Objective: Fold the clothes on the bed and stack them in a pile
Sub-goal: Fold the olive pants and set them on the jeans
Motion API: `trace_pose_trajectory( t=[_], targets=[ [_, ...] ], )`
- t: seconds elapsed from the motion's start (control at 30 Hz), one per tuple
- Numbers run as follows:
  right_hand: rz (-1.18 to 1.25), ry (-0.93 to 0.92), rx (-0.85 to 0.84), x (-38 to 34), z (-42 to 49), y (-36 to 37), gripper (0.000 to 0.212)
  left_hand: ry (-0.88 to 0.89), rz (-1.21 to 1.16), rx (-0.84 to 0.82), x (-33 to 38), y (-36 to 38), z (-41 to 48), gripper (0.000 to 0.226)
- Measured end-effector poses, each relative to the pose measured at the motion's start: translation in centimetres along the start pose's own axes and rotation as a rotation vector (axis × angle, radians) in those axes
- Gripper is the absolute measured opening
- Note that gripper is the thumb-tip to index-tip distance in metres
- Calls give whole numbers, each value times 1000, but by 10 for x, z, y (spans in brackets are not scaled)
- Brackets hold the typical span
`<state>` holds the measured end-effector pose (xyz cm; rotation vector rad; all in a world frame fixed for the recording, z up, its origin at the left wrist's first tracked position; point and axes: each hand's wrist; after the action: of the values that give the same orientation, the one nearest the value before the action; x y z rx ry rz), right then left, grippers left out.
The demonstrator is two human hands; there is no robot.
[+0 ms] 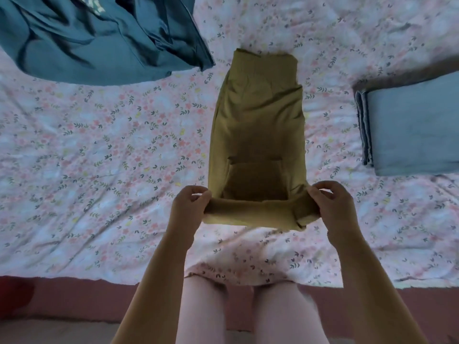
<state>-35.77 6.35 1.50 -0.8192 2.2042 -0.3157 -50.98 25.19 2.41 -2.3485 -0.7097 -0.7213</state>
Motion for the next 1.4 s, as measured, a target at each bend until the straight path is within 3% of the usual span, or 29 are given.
trace_pose_trajectory(
  t=[0.2, 0.4, 0.67, 0.93, 1.07, 1.17, 1.2, 1.27, 1.33, 1.4],
  targets=[
    [229, 102, -68, -63, 81, 18, 8, -62, -163, -84, 59, 8, 78, 9],
    [378, 39, -148, -116, 146, 37, 21, -2, -243, -64, 109, 30, 150, 10],
    [430, -35, -129, -166, 223, 57, 30, 136, -343, -146, 157, 54, 221, 29],
    [397, -49, -34, -177, 260, 57, 25, 244, -443, -9, 172, 68, 271, 22],
    [201, -123, 105, -162, 252, 54, 23, 390, -95, 164, 166, 76, 269, 21],
    [-199, -614, 451, -152, 217, 63, 28, 801, 378, 395, 154, 79, 247, 30],
    [-260, -779, 468, -149, 204, 71, 30, 992, 505, 384, 148, 82, 240, 27],
    [-406, -998, 342, -141, 188, 96, 39, 1265, 716, 247, 132, 94, 234, 26],
    [-670, -1077, 207, -129, 188, 120, 49, 1325, 896, 91, 118, 107, 239, 34],
    [-880, -1005, 121, -113, 208, 124, 57, 1248, 1085, -16, 113, 113, 249, 48]
  ],
)
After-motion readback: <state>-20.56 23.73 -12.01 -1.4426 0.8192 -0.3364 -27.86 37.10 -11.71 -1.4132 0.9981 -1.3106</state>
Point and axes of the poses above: each hand's wrist, its own z-axis towards the middle knuckle, its own y-axis out of the palm, x = y × z, and after that the axes turned 6 degrees about y, right-handed
